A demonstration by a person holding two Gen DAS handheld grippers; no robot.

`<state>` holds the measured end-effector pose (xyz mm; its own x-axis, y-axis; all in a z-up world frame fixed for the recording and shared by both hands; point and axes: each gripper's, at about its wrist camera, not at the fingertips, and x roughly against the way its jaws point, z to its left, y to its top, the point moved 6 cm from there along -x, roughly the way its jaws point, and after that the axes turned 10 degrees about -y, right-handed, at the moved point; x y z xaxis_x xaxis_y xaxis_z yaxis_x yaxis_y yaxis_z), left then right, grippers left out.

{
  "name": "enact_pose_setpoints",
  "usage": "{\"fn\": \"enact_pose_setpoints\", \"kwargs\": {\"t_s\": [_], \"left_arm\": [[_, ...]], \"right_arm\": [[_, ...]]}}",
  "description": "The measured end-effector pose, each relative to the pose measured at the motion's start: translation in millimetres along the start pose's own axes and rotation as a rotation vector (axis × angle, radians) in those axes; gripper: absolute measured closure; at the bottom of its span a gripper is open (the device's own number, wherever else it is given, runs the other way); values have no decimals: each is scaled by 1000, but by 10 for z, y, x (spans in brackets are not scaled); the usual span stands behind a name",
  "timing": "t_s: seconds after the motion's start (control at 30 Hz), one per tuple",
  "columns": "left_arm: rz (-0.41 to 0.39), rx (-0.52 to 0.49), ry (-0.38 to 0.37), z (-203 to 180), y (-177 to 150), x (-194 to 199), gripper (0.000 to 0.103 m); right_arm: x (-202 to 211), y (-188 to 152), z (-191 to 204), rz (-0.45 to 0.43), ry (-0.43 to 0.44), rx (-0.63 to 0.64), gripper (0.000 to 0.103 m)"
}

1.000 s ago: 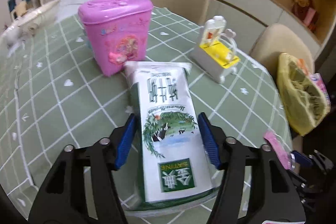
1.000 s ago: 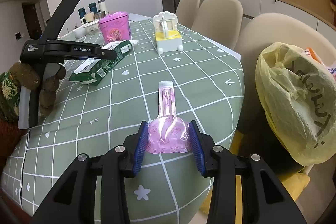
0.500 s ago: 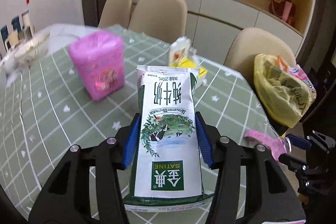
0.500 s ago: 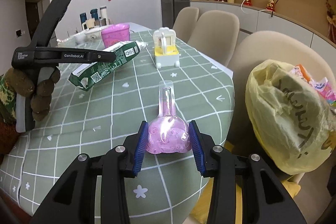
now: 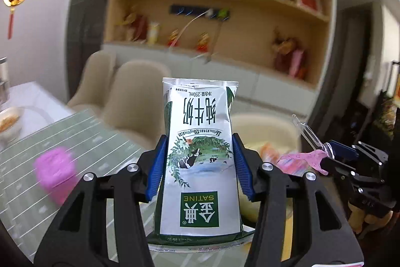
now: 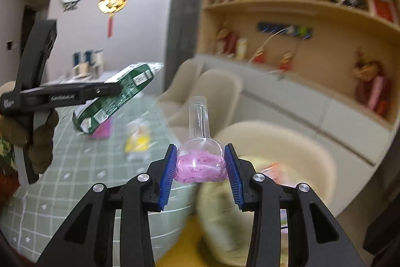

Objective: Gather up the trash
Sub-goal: 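Carry the milk carton and pink item to the yellow bag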

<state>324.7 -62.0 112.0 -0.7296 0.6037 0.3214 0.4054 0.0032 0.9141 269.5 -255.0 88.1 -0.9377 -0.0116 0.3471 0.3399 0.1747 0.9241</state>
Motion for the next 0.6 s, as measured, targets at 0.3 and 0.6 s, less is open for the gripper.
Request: {"fn": "enact_pose_setpoints", "kwargs": {"t_s": [0.3, 0.6], "left_arm": [[113, -16, -274, -911, -39, -1381, 55], [287, -109, -315, -1475, -530, -2609, 55]], "right_arm": [[11, -306, -1450, 50, -272, -132, 65], [-218, -768, -2041, 129, -346, -200, 65]]}}
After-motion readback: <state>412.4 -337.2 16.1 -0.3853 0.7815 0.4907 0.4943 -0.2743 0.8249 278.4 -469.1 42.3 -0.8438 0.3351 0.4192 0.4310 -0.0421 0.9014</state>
